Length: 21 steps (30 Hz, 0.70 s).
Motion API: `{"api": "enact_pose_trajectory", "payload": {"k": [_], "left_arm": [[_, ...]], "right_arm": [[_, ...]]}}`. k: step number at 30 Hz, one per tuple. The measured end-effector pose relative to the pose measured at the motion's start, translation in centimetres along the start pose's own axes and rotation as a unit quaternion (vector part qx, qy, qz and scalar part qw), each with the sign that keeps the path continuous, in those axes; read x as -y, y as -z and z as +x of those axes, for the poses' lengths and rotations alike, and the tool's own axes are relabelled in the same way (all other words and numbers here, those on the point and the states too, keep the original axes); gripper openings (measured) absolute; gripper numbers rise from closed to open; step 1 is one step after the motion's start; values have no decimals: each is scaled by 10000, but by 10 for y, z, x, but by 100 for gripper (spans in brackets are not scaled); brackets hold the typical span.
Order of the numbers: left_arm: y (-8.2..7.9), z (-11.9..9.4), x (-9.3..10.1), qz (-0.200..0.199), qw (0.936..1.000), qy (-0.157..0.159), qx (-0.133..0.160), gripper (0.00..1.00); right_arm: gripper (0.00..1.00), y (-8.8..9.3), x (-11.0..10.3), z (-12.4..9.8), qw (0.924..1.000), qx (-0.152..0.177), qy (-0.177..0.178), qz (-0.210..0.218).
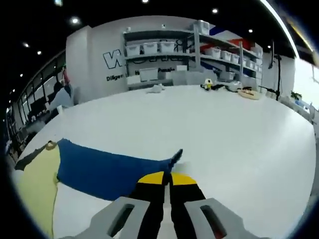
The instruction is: Fold the garment on the visible template until the final outline fits inside the template.
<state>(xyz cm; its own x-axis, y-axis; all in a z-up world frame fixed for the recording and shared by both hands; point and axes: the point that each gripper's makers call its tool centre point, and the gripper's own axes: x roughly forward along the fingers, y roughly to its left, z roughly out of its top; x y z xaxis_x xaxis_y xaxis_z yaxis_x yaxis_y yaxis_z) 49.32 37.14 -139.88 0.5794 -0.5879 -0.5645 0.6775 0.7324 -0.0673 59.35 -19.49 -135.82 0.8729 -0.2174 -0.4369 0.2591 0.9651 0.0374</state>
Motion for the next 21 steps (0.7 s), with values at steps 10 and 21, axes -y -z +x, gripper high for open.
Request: {"api": "enact_pose_trajectory", "payload": {"k": [10, 21], "left_arm": [[-5, -2, 7, -13, 9999, 2, 120, 71], [-4, -3, 14, -73, 9998, 2, 205, 79]], "right_arm": [[0, -69, -76, -7, 9934, 715, -737, -513], [0, -125, -190, -17, 9692, 1340, -1814, -990]]}}
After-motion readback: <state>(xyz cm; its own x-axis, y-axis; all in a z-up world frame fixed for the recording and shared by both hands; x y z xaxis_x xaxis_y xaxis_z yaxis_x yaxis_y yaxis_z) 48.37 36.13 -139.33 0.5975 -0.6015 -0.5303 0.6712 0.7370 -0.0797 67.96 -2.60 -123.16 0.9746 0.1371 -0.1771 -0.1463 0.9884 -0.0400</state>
